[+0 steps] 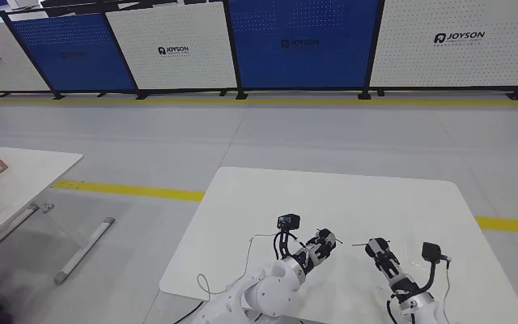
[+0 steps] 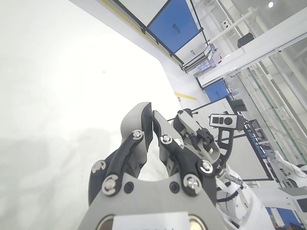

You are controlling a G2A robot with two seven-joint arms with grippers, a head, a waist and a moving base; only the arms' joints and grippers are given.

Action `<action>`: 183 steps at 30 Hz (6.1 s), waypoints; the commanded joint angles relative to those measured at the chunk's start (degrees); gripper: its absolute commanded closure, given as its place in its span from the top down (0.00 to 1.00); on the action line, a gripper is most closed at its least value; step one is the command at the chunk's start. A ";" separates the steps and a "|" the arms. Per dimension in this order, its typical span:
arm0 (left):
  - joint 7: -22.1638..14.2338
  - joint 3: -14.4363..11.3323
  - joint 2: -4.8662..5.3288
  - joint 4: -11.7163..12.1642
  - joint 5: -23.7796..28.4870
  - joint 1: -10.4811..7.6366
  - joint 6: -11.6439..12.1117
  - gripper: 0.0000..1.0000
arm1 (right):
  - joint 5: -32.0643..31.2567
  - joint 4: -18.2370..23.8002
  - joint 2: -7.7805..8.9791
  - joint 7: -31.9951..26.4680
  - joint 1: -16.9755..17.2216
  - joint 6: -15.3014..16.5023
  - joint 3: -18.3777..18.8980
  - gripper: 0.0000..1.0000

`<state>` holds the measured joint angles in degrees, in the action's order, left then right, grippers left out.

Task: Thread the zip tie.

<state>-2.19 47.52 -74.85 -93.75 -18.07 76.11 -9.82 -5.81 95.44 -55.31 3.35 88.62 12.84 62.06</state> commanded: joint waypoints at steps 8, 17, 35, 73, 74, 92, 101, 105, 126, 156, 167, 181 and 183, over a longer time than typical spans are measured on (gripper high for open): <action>0.00 0.00 0.00 0.00 0.00 0.00 0.00 0.00 | 0.00 0.04 -0.14 0.33 0.03 0.22 -0.19 0.00; 0.00 0.00 0.00 0.00 0.00 0.00 0.00 0.00 | -1.50 1.01 -1.06 0.97 1.30 0.32 -0.44 0.00; 0.00 0.00 0.00 0.00 0.00 0.00 0.00 0.00 | -0.68 -0.49 -2.49 1.59 0.18 -0.92 -0.59 0.00; 0.08 0.05 0.00 0.01 0.06 0.09 0.16 0.00 | -0.02 -1.54 -3.76 0.22 -0.17 1.53 0.32 0.00; 0.12 0.22 0.03 -0.05 0.09 0.22 0.49 0.00 | -0.02 -1.54 -3.76 0.22 -0.17 1.53 0.32 0.00; -1.27 2.10 0.57 -1.02 -0.29 1.51 2.39 0.00 | -0.27 -1.24 -4.19 -1.58 -0.22 1.12 0.32 0.00; -1.27 2.10 0.57 -1.02 -0.29 1.51 2.39 0.00 | 0.03 -1.54 -4.81 -1.09 -0.42 0.57 0.22 0.00; -1.27 2.10 0.57 -1.02 -0.29 1.51 2.39 0.00 | 0.03 -1.54 -4.81 -1.09 -0.42 0.57 0.22 0.00; -1.27 2.10 0.57 -1.02 -0.29 1.51 2.39 0.00 | -1.40 -1.47 -6.33 -1.52 -0.01 0.12 1.20 0.00; -1.27 2.10 0.57 -1.02 -0.29 1.51 2.39 0.00 | -1.67 -6.09 -8.73 -6.18 -3.31 2.22 0.49 0.00; -1.27 2.10 0.57 -1.02 -0.29 1.51 2.39 0.00 | -1.47 -6.50 -8.84 -6.79 -3.45 2.20 0.42 0.00; -2.37 2.73 0.62 -0.86 0.78 1.78 3.67 0.00 | 0.07 -5.75 -8.89 -7.71 -2.06 3.51 2.78 0.00; -2.90 2.93 0.65 -0.97 1.19 1.81 4.10 0.00 | -0.13 -5.17 -8.86 -8.05 -1.54 3.78 3.29 0.00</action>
<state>-4.89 50.39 -74.21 -94.67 -17.05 77.92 -5.89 -5.81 90.05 -64.18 -4.59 86.90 16.57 65.18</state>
